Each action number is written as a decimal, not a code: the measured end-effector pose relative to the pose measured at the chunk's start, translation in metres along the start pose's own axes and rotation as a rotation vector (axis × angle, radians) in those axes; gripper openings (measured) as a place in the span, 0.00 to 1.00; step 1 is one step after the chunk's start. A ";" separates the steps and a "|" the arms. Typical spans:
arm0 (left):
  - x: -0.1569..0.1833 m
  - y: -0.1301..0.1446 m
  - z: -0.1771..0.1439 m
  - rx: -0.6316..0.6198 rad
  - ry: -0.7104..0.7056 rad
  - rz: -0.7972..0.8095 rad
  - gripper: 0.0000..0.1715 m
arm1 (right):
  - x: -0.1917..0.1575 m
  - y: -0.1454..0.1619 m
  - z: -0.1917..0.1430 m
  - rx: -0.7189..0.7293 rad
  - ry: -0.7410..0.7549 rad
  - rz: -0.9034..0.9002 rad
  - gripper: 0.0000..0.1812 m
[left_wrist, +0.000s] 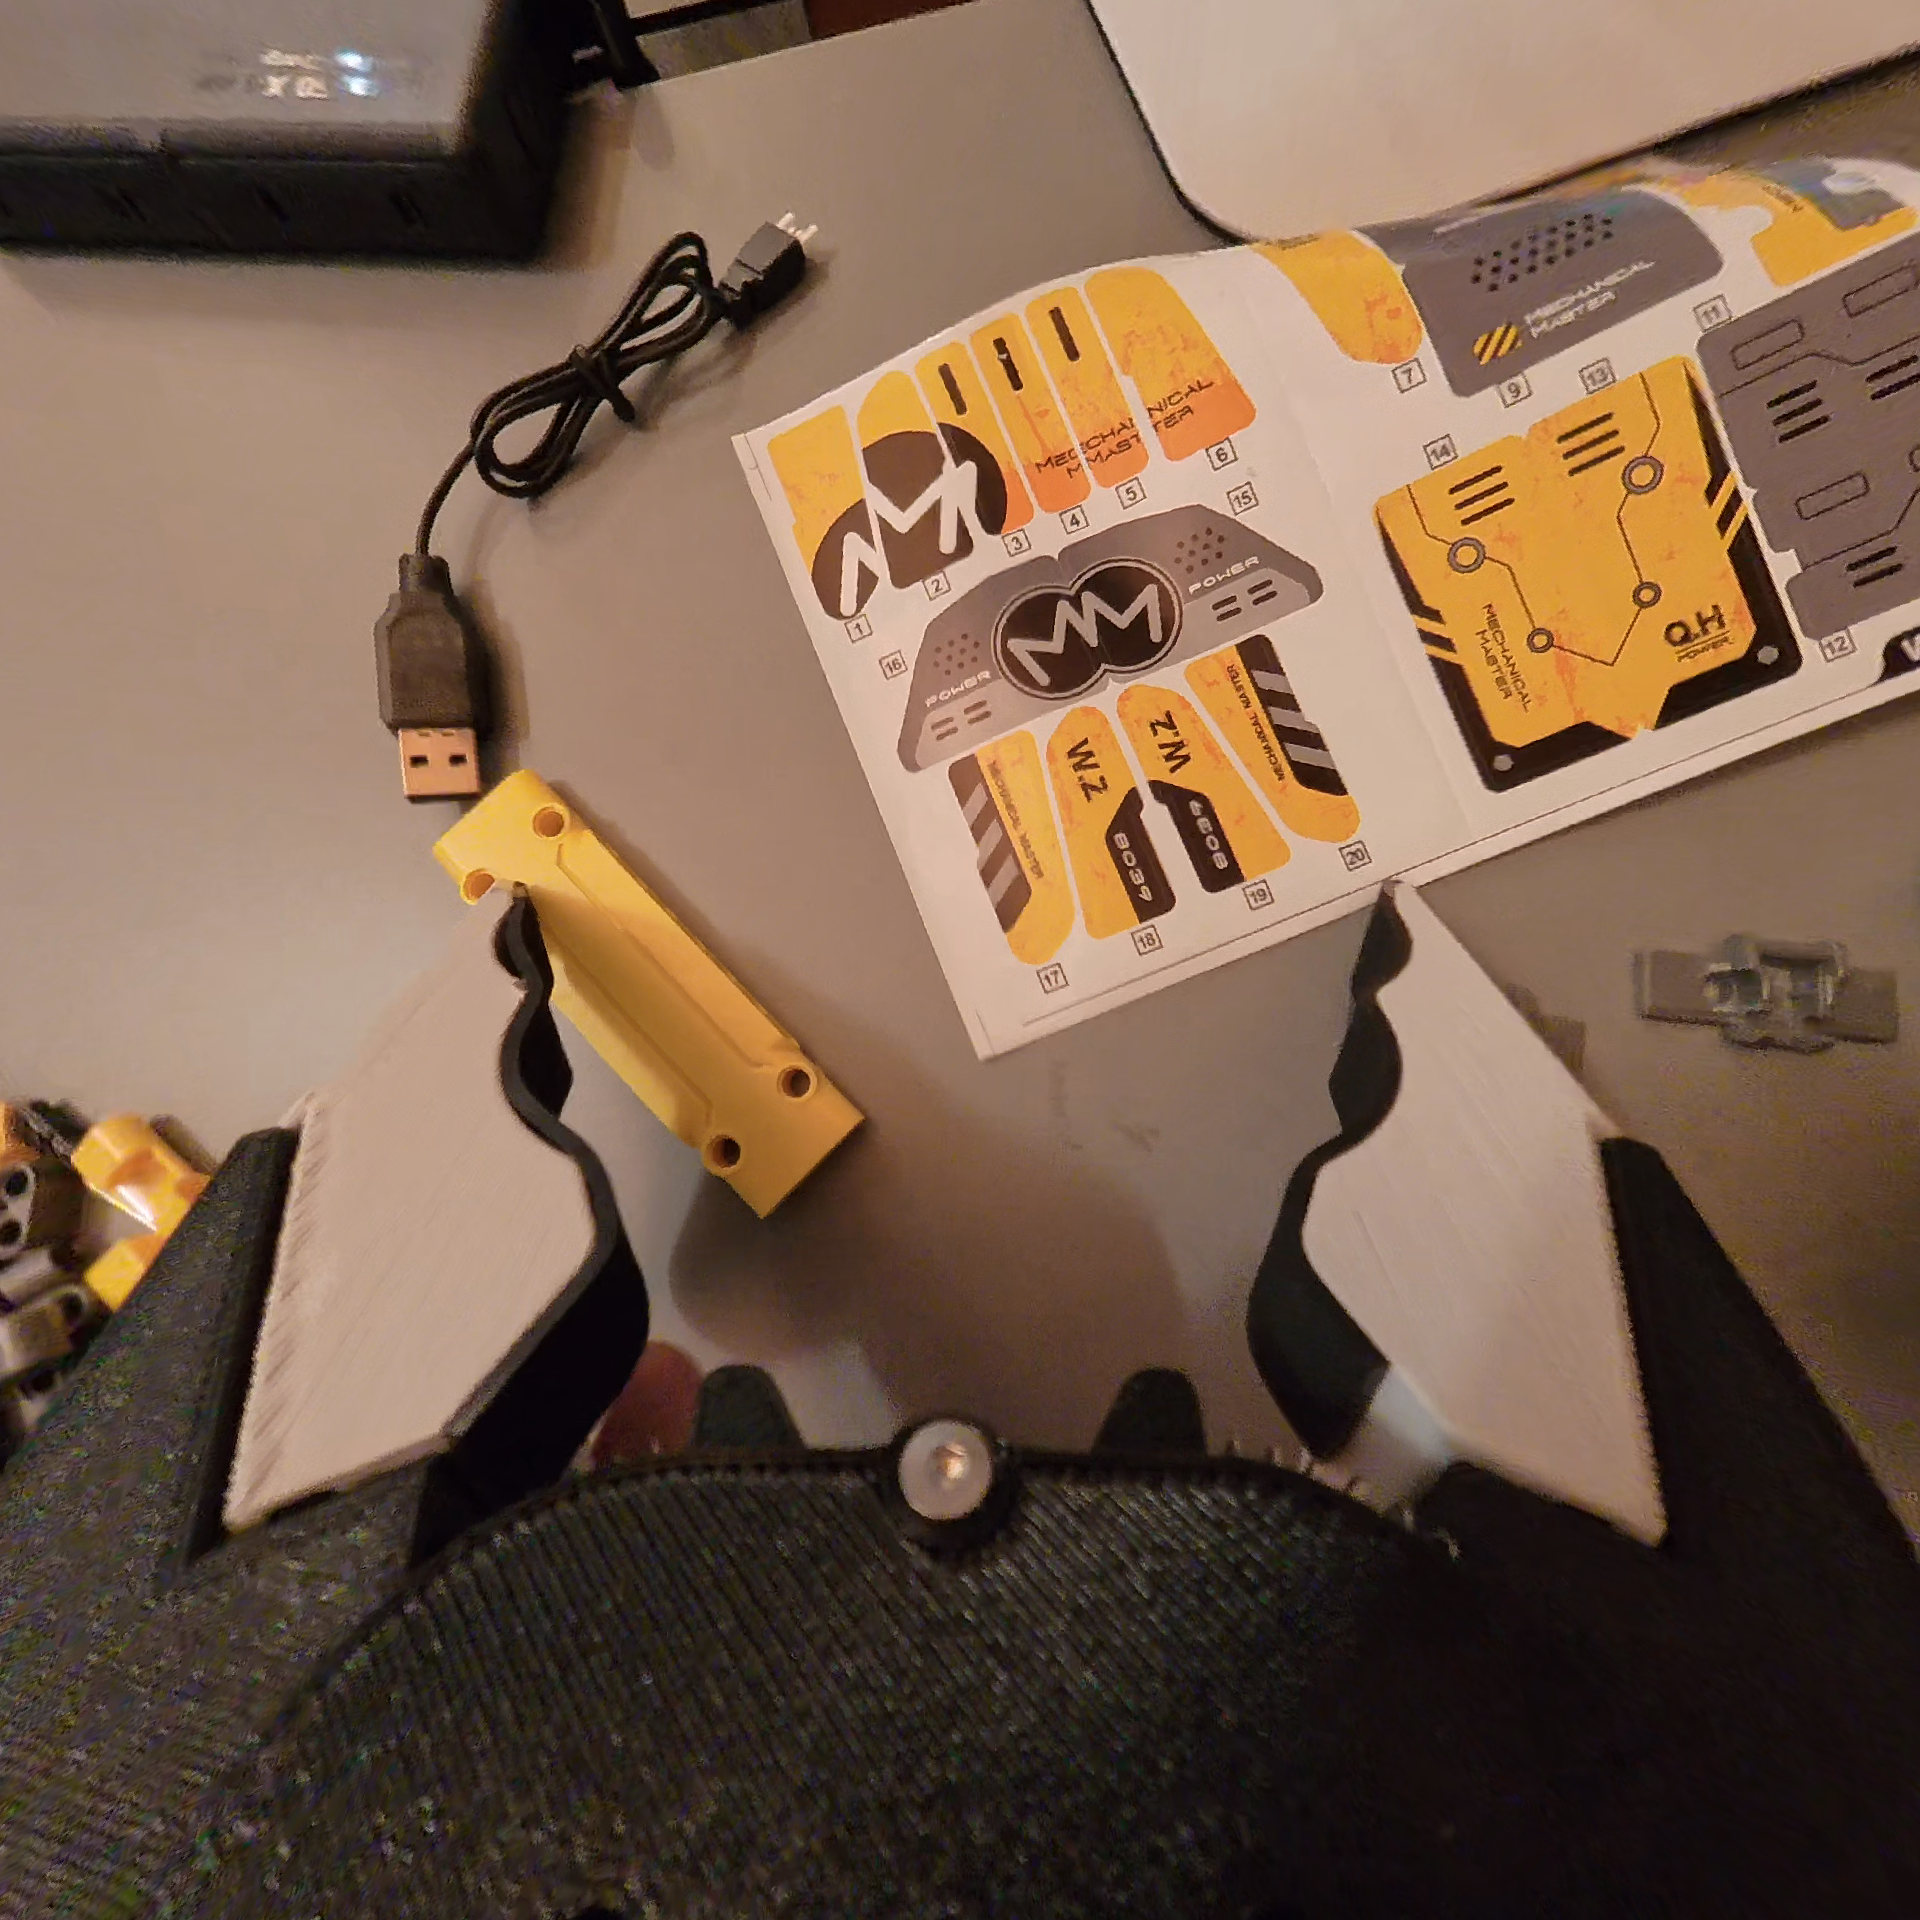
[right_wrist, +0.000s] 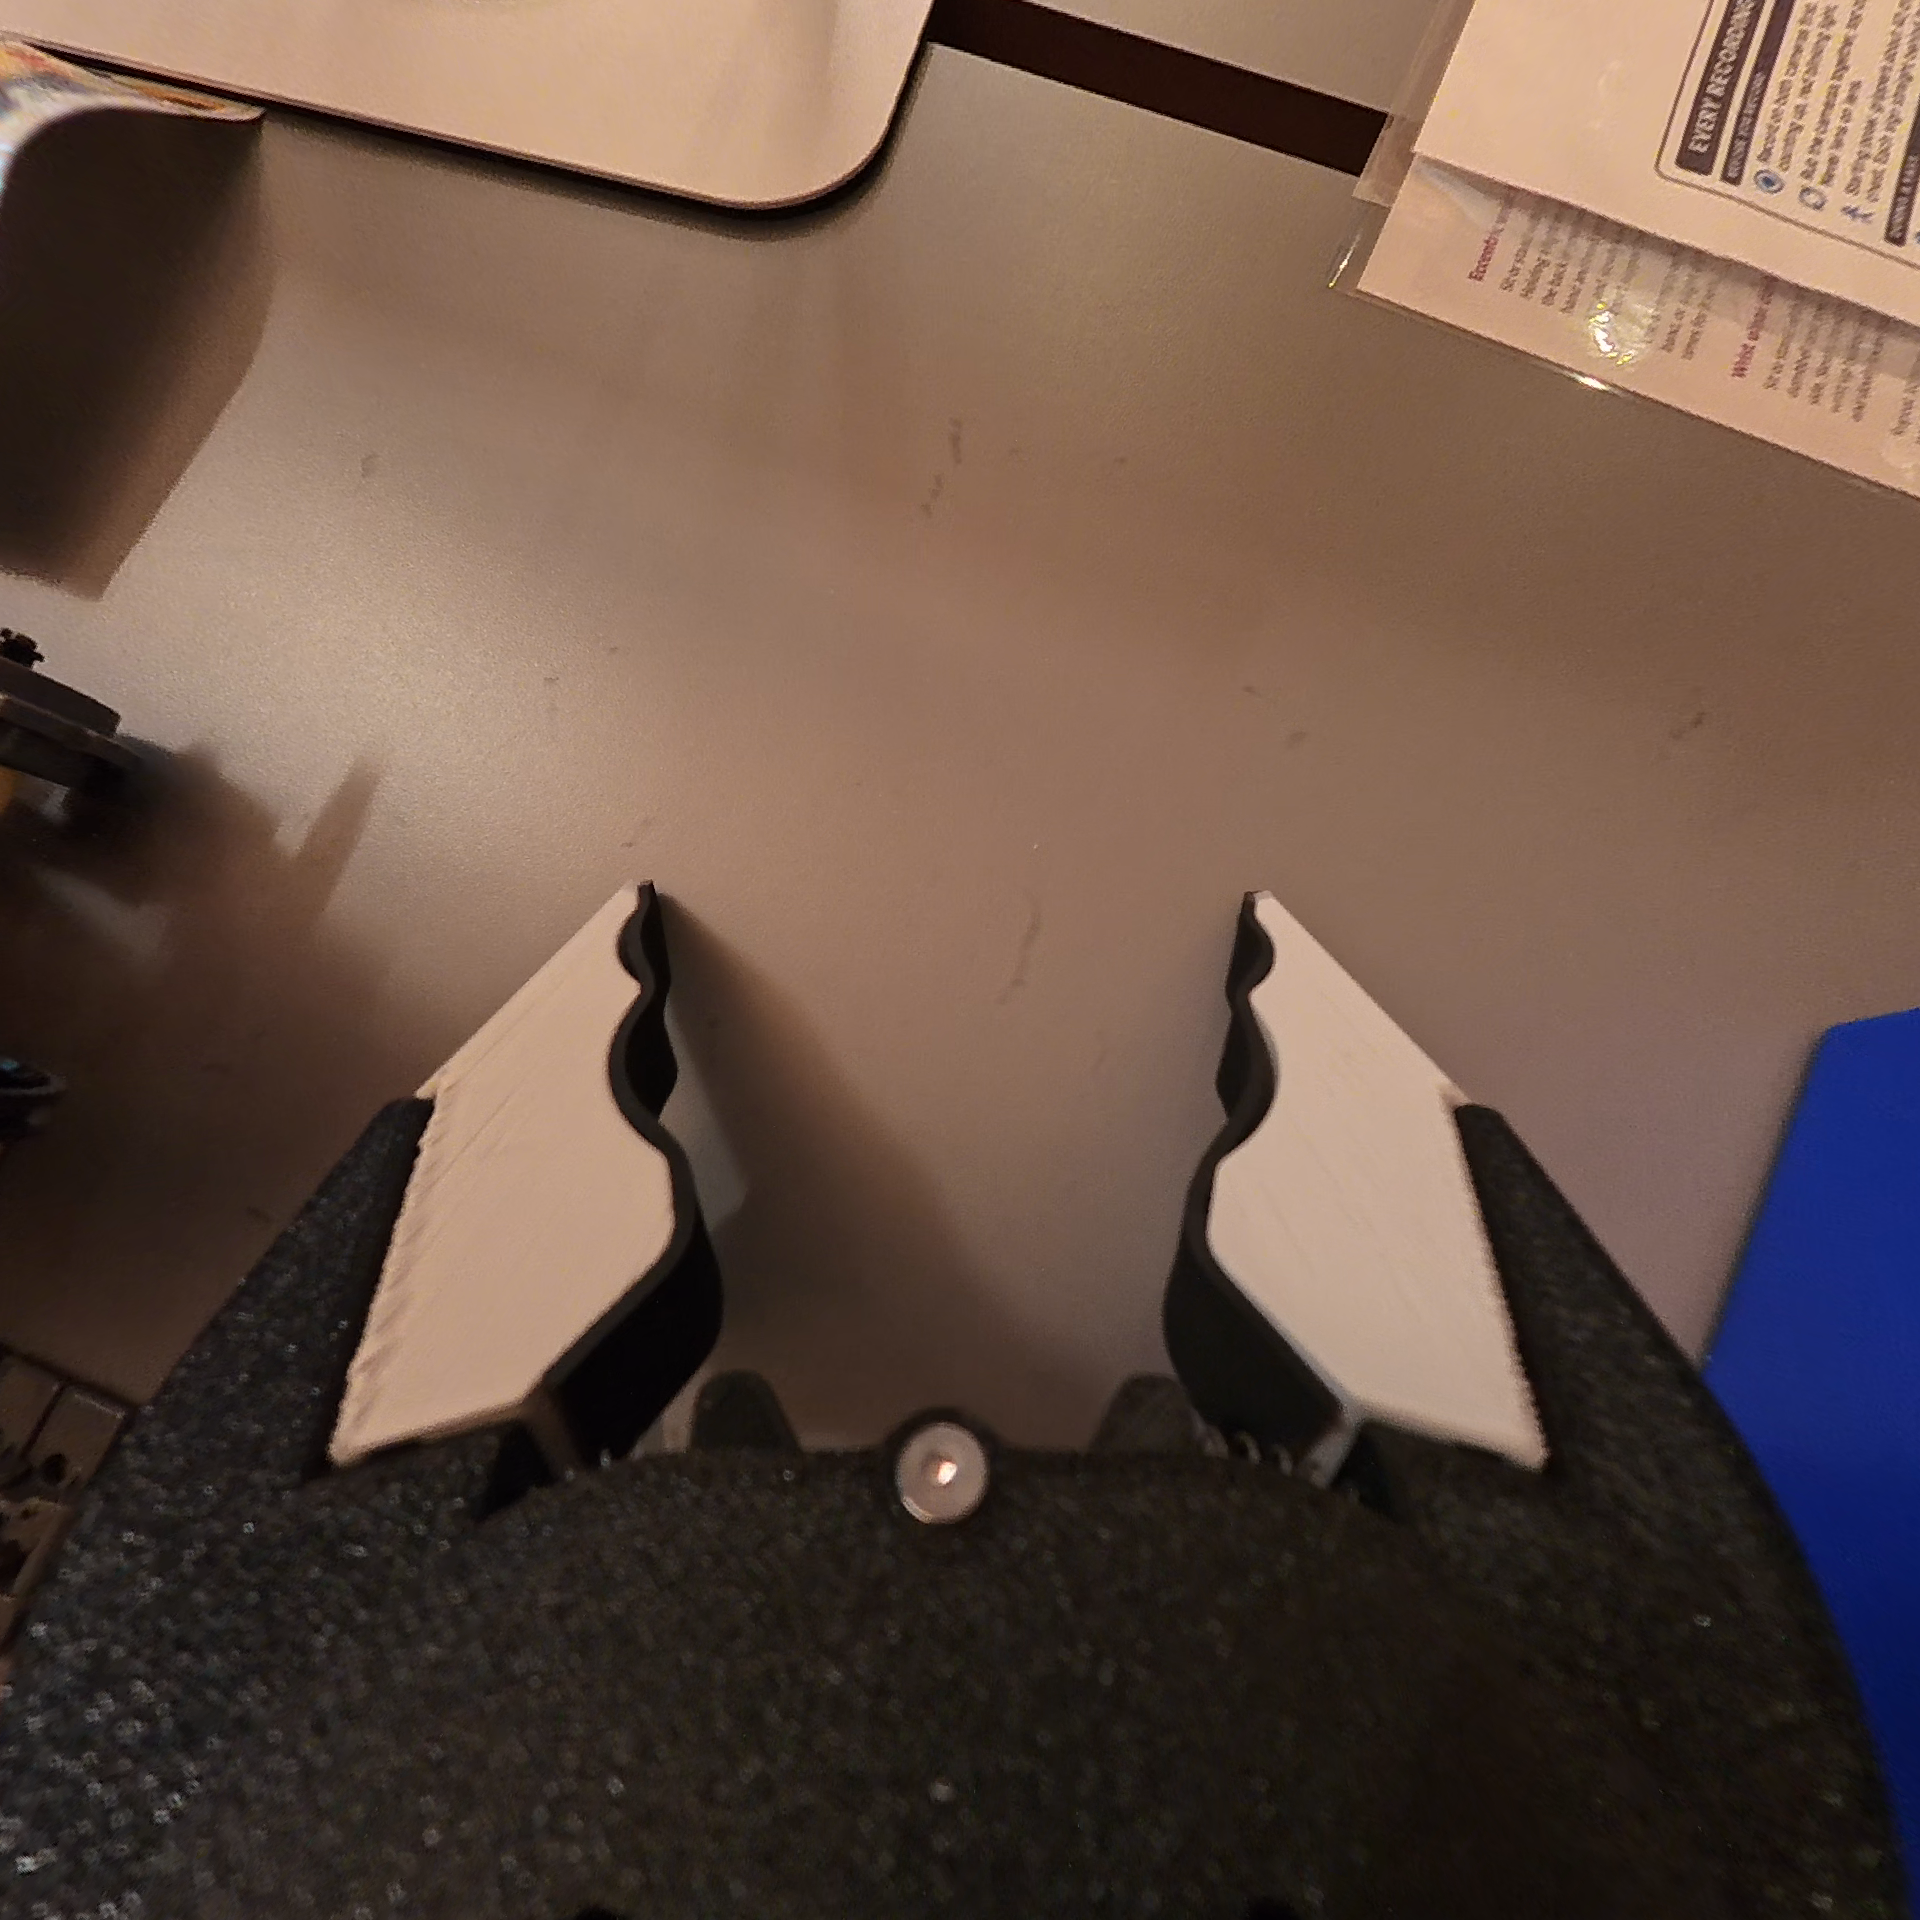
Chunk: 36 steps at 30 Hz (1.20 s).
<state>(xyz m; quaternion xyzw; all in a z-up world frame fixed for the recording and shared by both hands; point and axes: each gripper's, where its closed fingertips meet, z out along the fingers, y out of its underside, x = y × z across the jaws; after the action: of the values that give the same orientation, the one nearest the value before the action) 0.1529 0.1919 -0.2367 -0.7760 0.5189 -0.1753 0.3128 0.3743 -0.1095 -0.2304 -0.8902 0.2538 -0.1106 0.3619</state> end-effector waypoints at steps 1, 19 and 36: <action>-0.001 0.000 0.001 -0.013 0.012 0.015 0.88 | 0.000 0.000 0.000 0.000 0.000 0.000 0.59; 0.026 -0.063 -0.161 0.492 -0.427 0.277 0.65 | -0.036 -0.015 -0.080 0.270 -0.112 0.025 0.50; 0.274 0.055 -0.182 0.308 0.565 0.391 0.38 | -0.109 0.043 -0.090 0.162 -0.393 -0.035 0.35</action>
<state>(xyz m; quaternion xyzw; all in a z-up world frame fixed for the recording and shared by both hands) 0.1153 -0.1285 -0.1525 -0.5271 0.6907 -0.3955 0.2979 0.2319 -0.1309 -0.1973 -0.8670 0.1532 0.0388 0.4726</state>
